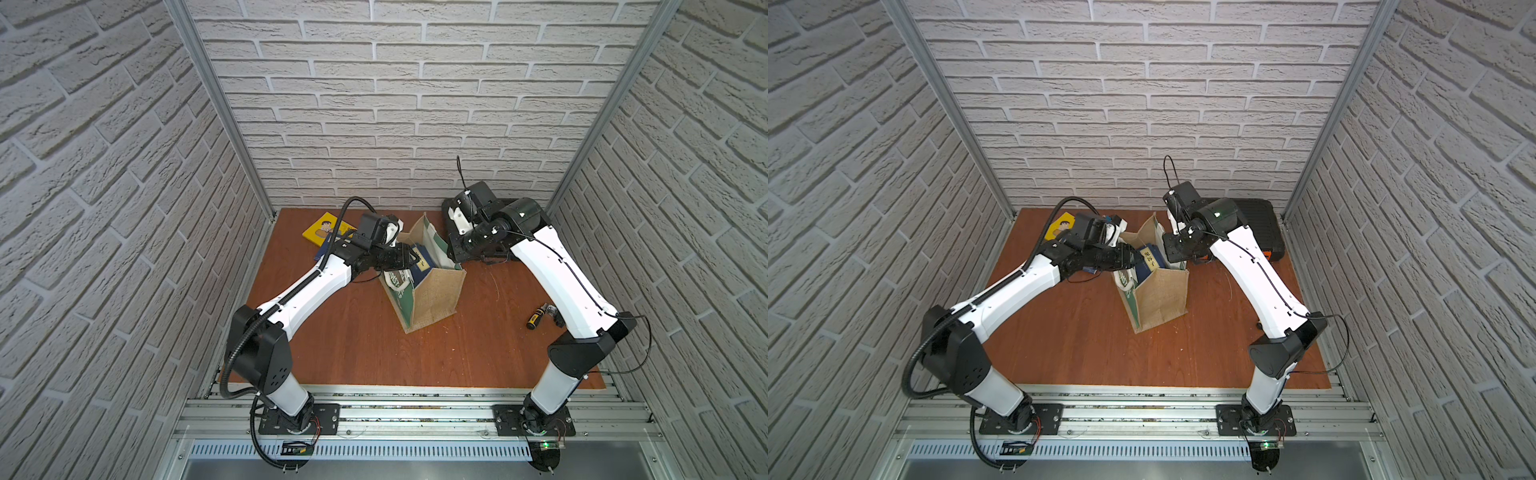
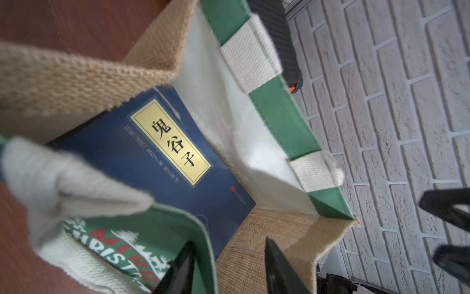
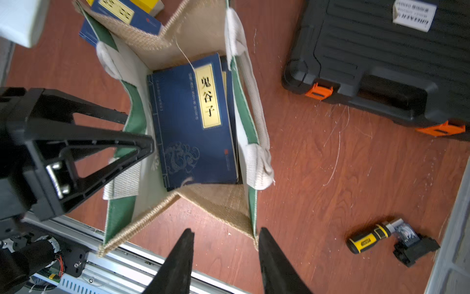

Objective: Put the books into the canvas bag
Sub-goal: Pick up the book from the center of the board.

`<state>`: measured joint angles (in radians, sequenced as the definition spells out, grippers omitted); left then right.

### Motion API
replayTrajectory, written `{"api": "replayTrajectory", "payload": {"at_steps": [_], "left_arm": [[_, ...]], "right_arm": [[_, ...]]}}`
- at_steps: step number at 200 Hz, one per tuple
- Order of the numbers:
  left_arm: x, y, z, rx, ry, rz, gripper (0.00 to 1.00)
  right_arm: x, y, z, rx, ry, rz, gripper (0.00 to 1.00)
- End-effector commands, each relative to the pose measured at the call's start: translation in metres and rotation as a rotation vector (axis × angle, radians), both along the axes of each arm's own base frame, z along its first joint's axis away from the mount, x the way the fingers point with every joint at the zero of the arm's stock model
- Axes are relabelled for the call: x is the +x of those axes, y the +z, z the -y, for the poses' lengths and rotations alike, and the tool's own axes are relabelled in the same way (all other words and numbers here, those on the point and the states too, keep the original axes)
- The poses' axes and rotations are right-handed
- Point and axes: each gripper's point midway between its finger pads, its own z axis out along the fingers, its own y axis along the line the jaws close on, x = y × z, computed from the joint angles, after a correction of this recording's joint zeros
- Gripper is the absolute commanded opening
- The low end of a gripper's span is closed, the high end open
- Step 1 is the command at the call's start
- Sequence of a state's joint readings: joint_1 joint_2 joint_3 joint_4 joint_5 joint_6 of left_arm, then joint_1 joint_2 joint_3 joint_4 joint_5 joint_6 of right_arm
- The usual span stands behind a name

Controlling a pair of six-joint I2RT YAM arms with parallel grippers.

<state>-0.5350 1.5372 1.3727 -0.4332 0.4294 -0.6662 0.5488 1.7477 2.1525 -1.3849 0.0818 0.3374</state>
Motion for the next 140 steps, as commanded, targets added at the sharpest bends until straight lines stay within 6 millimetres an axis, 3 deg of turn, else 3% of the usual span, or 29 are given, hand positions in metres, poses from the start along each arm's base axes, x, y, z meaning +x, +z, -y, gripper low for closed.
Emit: {"api": "replayTrajectory", "payload": {"at_steps": [1, 39, 64, 67, 95, 140], "left_arm": [[-0.002, 0.027, -0.039, -0.045, 0.044, 0.091, 0.49], [-0.005, 0.030, -0.119, -0.083, 0.236, 0.109, 0.54], [-0.005, 0.008, -0.173, -0.104, 0.407, 0.031, 0.57], [-0.005, 0.003, -0.178, -0.111, 0.428, 0.014, 0.57], [0.003, -0.033, -0.222, -0.252, 0.584, -0.115, 0.57], [0.023, -0.078, -0.257, -0.319, 0.719, -0.175, 0.59]], "right_arm": [[0.012, 0.026, -0.037, 0.079, 0.052, 0.132, 0.43], [0.022, 0.039, -0.091, 0.078, 0.142, 0.230, 0.43], [0.023, 0.047, -0.135, 0.094, 0.229, 0.296, 0.43], [0.027, 0.037, -0.144, 0.085, 0.240, 0.285, 0.43], [0.032, 0.014, -0.201, 0.127, 0.355, 0.299, 0.43], [0.052, -0.028, -0.253, 0.173, 0.437, 0.297, 0.45]]}}
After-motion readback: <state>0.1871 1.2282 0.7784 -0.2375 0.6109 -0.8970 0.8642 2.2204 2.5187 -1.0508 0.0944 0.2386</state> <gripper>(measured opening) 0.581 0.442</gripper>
